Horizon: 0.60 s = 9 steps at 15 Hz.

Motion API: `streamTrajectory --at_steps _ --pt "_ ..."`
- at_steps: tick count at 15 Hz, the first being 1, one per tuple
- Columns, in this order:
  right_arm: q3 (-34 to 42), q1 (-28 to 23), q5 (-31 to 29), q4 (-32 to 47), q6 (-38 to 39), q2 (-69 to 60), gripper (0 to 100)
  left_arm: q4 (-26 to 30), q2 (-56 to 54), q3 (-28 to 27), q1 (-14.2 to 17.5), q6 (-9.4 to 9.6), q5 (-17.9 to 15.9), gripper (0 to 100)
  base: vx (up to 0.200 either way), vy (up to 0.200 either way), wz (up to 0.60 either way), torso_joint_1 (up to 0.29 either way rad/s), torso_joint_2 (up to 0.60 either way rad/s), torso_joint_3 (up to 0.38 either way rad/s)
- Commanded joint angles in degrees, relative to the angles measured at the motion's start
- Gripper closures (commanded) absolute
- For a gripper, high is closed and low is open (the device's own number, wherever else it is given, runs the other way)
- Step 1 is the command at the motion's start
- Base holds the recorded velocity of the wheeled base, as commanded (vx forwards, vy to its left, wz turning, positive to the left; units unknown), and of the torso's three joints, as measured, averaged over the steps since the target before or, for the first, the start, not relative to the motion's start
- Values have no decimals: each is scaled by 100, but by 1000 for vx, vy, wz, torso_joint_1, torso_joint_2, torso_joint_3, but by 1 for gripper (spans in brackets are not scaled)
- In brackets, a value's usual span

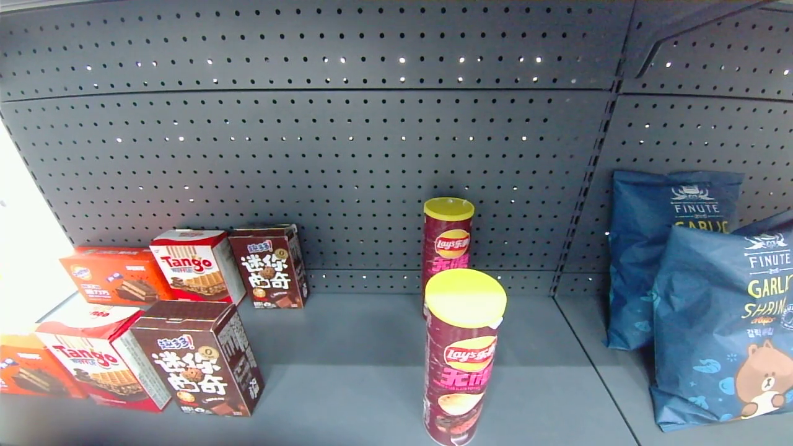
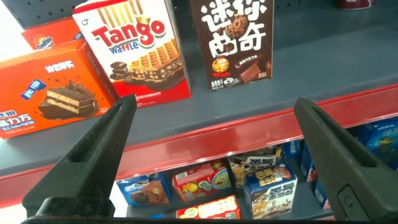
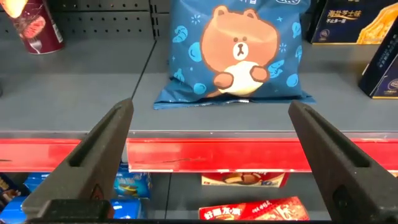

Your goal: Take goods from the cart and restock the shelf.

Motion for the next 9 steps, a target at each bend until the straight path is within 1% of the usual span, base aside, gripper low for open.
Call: streamTrajectory --at_steps 1,2,3,4,6,7,8,9 --pt "2 0 3 0 -1 -9 0 0 -2 0 -51 -12 -109 0 0 0 0 0 0 0" --pt "2 0 3 0 -1 -9 0 -9 -2 9 353 -196 -777 0 0 0 0 0 0 0" --pt "2 0 -6 0 -1 -9 0 0 208 18 872 -442 -1630 0 0 0 0 0 0 0" --pt "2 0 3 0 -1 -9 0 17 375 9 1056 -512 -2210 0 0 0 0 0 0 0" --pt "2 0 -6 0 -1 -9 0 0 1087 27 1487 -504 -2403 0 0 0 0 0 0 0" --pt "2 0 3 0 -1 -9 0 9 1333 18 1654 -504 -2403 0 0 0 0 0 0 0" --pt "-7 0 3 0 -1 -9 0 17 1694 18 1979 -495 -2403 0 0 0 0 0 0 0" --pt "-7 0 3 0 -1 -9 0 9 2107 27 2392 -398 -2386 0 0 0 0 0 0 0"
